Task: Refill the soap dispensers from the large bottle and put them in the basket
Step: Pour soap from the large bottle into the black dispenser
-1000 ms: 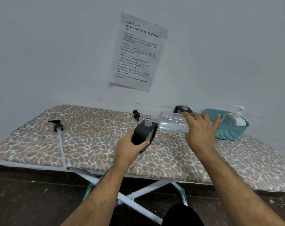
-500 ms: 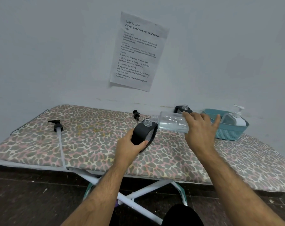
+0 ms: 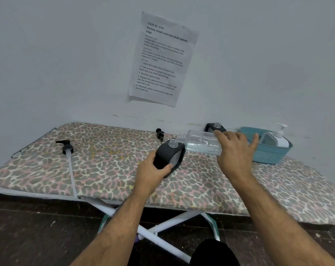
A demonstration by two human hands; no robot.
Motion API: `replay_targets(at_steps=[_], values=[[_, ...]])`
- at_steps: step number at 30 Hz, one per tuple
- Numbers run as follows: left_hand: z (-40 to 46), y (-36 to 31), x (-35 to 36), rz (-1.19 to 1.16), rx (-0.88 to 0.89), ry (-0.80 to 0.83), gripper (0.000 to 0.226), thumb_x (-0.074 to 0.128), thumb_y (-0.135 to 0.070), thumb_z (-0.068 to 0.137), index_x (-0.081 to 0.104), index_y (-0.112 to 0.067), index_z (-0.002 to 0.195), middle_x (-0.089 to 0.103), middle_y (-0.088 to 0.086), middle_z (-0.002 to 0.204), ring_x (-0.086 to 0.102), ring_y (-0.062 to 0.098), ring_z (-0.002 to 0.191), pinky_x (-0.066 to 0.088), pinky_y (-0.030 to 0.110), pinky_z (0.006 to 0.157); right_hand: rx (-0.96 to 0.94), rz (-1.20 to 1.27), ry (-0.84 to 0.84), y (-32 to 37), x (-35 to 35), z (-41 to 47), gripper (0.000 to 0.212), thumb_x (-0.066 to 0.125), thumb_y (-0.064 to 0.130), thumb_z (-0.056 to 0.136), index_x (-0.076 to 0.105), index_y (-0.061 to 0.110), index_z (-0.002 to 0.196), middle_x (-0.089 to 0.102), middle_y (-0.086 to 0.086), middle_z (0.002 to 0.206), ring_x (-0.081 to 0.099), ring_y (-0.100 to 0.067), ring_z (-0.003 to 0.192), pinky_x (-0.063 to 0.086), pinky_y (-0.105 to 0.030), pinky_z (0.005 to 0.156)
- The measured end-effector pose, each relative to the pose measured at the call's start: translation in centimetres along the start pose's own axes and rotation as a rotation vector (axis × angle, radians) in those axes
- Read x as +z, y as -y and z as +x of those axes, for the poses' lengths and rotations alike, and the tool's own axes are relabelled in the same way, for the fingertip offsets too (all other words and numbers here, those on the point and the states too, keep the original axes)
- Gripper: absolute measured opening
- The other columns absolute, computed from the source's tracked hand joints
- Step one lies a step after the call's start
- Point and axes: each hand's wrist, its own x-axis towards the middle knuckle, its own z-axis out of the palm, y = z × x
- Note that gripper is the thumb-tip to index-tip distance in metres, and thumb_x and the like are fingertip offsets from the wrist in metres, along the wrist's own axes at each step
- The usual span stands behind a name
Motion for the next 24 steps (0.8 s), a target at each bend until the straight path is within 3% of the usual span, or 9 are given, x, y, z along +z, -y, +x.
replay_targets(at_steps=[24], values=[[0.11,0.08,-0.15,-0.04,-0.004,0.012,0.049,0.078,-0.025,0.081,0.058,-0.026,0.125,0.061,-0.027,0.099,0.057,-0.016,0.088,0.045,0.001,0.067,-0.006,0.002,0.012,0.03,-0.23,0.08,0.067,0.073,0.003,0.076,0.055,0.032,0.134,0.064,-0.001,0.126,0.053,-0.029,0.119,0.014,-0.067,0.112]])
